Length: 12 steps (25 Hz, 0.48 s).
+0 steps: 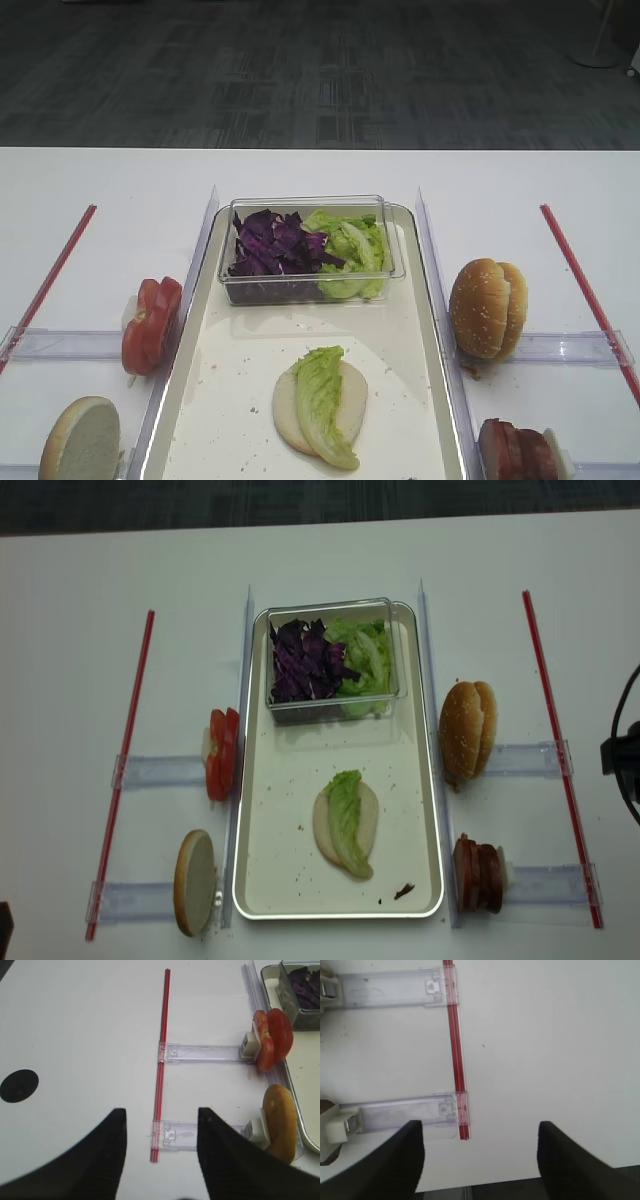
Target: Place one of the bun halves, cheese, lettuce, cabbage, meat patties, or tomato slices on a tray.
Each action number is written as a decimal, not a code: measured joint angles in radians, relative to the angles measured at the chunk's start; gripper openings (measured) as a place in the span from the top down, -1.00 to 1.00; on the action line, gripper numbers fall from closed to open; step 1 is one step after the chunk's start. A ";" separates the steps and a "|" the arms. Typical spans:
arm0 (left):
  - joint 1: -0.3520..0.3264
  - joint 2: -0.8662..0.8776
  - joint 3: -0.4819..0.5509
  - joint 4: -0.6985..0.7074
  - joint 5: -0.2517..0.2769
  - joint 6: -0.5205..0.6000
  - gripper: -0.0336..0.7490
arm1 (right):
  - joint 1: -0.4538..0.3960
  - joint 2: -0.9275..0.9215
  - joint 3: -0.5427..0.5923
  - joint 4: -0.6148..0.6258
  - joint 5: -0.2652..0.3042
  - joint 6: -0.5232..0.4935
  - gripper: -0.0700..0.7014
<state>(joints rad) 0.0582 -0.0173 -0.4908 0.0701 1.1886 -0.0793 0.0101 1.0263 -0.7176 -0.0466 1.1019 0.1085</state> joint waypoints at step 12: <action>0.000 0.000 0.000 0.000 0.000 0.000 0.14 | 0.000 -0.303 0.142 -0.018 0.001 0.003 -0.38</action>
<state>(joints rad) 0.0582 -0.0173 -0.4908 0.0701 1.1886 -0.0793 0.0101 0.7229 -0.5761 -0.0645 1.1025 0.1118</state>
